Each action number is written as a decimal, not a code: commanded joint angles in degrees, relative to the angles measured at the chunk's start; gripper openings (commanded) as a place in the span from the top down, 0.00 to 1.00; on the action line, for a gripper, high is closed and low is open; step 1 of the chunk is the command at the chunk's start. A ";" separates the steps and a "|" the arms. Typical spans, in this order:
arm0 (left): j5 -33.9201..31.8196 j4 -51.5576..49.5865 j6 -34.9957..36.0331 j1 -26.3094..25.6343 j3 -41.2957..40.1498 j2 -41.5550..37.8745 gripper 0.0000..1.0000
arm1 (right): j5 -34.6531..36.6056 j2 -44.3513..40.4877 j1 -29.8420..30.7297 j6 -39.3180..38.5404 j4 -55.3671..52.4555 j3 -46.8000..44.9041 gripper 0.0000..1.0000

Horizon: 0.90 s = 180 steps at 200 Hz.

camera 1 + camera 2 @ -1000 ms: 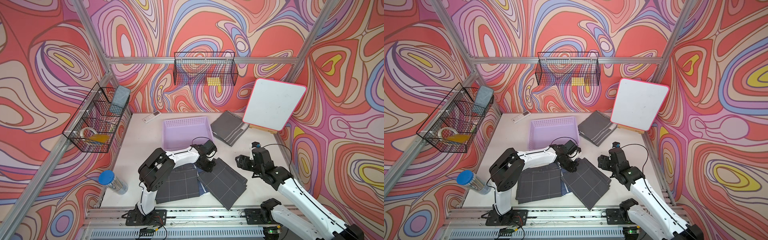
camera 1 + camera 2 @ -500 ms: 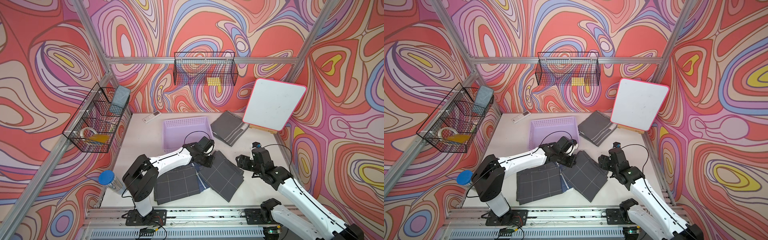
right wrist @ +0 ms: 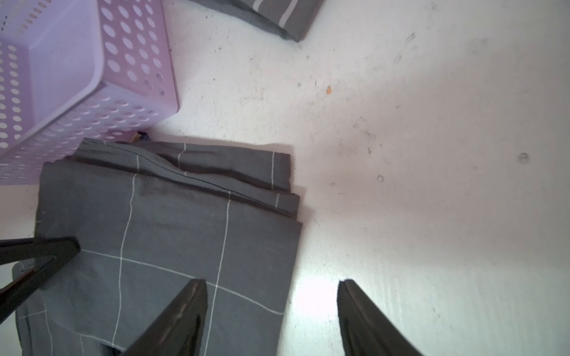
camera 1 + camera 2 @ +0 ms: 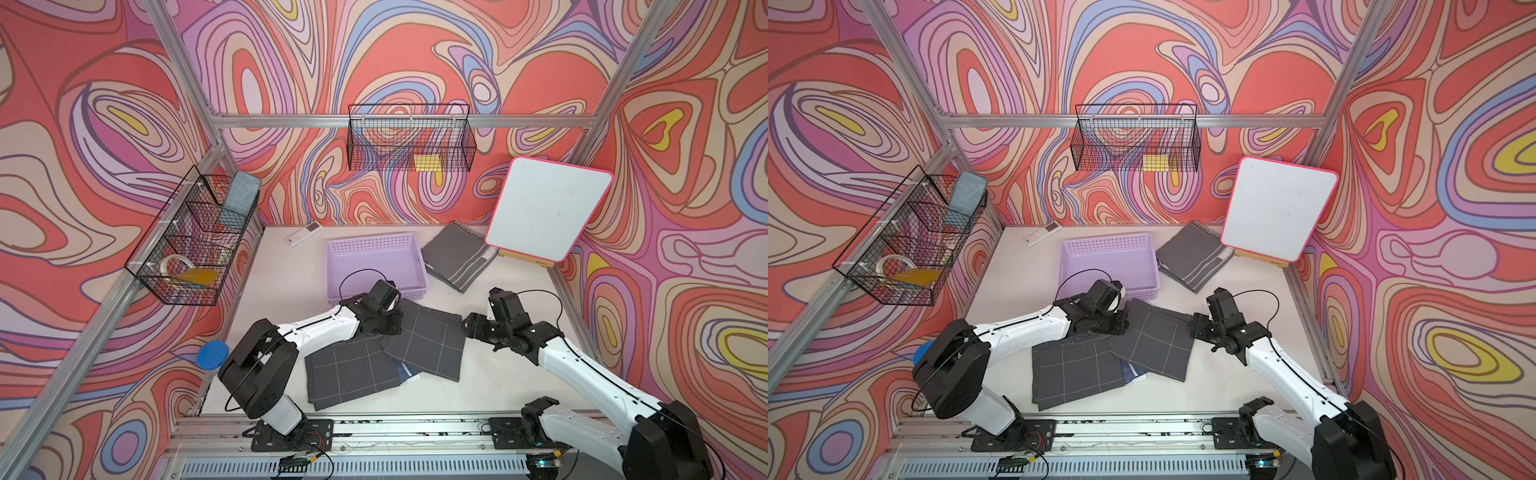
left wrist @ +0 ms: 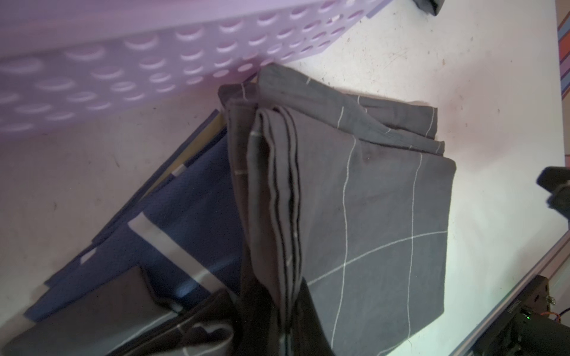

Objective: Put the folded pillowcase in the basket
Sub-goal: Pick up the pillowcase at the center of the board.

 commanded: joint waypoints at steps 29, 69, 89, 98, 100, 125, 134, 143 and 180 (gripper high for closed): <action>-0.75 4.96 -1.73 1.12 -3.41 -0.64 1.00 | -3.64 5.86 0.10 0.99 5.50 -0.34 0.35; -0.69 5.23 -1.52 1.20 -3.68 0.52 1.00 | -2.47 11.88 0.10 1.03 8.08 0.81 0.36; -1.17 5.14 -1.21 1.29 -3.85 0.54 1.00 | -2.70 14.53 0.08 1.32 9.40 1.33 0.38; -1.29 5.14 -1.09 1.33 -4.07 0.45 1.00 | -2.91 15.35 0.10 1.55 10.20 1.34 0.39; -1.33 5.14 -1.07 1.37 -4.04 0.45 1.00 | -2.91 15.52 0.10 1.58 10.30 1.34 0.39; -1.13 5.41 -1.02 1.47 -4.44 0.45 1.00 | -3.23 17.29 0.10 2.04 11.82 1.60 0.41; -0.95 5.58 -0.97 1.47 -4.48 0.54 1.00 | -3.40 17.98 0.10 2.17 12.43 1.60 0.42; -0.80 5.72 -0.90 1.47 -4.52 0.67 1.00 | -3.66 18.76 0.06 2.32 12.98 1.70 0.42; 0.03 6.35 -0.84 1.56 -4.57 1.15 1.00 | -5.54 22.97 0.09 3.45 16.31 2.13 0.49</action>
